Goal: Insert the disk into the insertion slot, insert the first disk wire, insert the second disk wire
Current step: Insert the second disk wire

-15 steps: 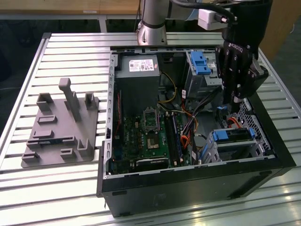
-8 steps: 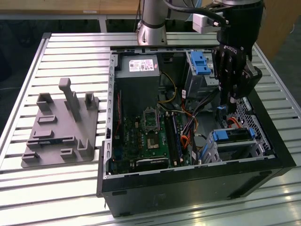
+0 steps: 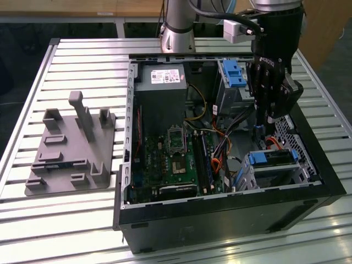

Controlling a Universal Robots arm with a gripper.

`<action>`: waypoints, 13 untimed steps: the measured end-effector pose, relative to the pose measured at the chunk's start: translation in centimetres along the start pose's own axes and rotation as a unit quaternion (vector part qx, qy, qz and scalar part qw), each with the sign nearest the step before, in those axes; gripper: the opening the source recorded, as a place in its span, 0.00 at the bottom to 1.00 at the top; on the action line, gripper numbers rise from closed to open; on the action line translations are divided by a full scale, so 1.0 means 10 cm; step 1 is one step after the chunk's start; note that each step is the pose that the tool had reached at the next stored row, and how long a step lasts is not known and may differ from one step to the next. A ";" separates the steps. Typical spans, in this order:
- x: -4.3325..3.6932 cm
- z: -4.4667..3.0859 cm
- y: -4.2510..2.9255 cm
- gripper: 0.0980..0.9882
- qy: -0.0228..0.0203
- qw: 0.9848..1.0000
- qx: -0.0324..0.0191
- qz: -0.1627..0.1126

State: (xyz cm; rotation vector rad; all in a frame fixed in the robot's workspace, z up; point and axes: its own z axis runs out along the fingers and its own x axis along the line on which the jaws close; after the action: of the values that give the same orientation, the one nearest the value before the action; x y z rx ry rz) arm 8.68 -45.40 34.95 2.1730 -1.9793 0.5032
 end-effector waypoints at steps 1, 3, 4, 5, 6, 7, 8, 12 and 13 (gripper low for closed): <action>-0.015 0.004 0.000 0.29 0.000 1.000 0.000 0.000; -0.049 0.008 -0.003 0.29 0.000 1.000 0.000 0.000; -0.053 0.015 -0.002 0.29 0.000 1.000 0.000 0.000; -0.056 0.022 -0.001 0.29 0.001 1.000 0.000 0.001; -0.058 0.027 0.000 0.29 0.001 1.000 -0.001 0.003; -0.060 0.032 0.001 0.29 0.001 1.000 -0.002 0.004; -0.062 0.037 0.001 0.29 0.002 1.000 -0.002 0.006; -0.066 0.048 0.002 0.29 0.004 1.000 -0.005 0.015; -0.068 0.049 0.002 0.29 0.005 1.000 -0.006 0.015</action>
State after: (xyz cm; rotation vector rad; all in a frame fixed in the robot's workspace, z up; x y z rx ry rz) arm 8.68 -44.93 34.25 2.1330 -2.0083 0.5048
